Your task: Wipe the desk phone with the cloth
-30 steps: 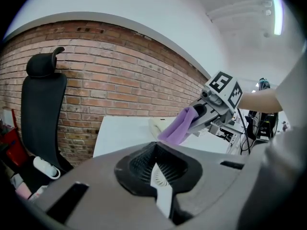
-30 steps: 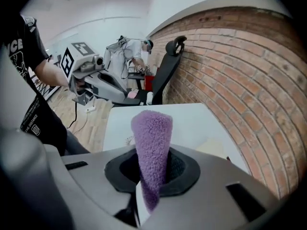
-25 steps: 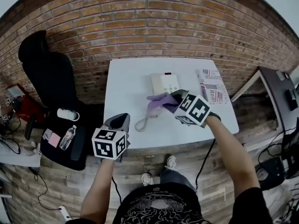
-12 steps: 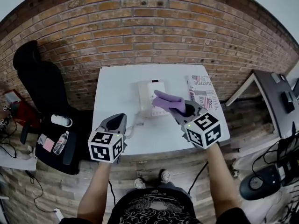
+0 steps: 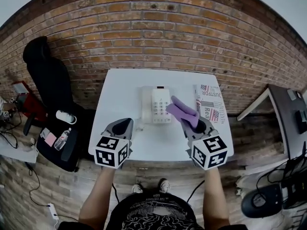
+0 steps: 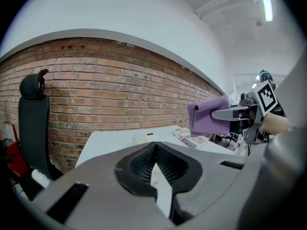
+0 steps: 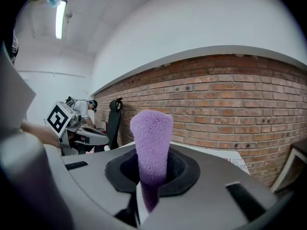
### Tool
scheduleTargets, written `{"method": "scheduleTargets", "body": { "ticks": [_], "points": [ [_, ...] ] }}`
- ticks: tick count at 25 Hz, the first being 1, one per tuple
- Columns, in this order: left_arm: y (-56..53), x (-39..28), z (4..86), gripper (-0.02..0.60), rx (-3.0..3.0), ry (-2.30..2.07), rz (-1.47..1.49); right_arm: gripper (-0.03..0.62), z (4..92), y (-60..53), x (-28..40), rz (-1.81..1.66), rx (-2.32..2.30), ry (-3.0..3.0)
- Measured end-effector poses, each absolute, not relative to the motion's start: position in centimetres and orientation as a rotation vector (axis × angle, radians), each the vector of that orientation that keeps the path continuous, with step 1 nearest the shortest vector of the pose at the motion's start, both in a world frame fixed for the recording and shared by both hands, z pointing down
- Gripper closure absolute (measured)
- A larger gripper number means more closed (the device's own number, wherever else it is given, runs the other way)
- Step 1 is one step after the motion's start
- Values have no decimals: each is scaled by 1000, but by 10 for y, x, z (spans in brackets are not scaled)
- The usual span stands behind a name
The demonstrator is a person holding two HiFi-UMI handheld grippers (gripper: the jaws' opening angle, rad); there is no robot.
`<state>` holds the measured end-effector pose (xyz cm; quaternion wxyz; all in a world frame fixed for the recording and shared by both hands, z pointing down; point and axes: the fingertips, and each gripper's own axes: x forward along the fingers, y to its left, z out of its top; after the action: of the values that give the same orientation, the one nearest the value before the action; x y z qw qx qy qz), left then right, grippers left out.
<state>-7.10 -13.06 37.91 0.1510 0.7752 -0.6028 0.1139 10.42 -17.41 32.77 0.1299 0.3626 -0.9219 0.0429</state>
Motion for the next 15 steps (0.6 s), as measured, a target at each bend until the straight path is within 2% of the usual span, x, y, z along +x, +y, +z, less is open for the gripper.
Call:
{"method": "scheduleTargets", "body": {
  "ticks": [15],
  "points": [
    [-144, -58, 384, 575, 2193, -1749, 341, 548, 335, -191, 122, 144, 1051, -2684]
  ]
}}
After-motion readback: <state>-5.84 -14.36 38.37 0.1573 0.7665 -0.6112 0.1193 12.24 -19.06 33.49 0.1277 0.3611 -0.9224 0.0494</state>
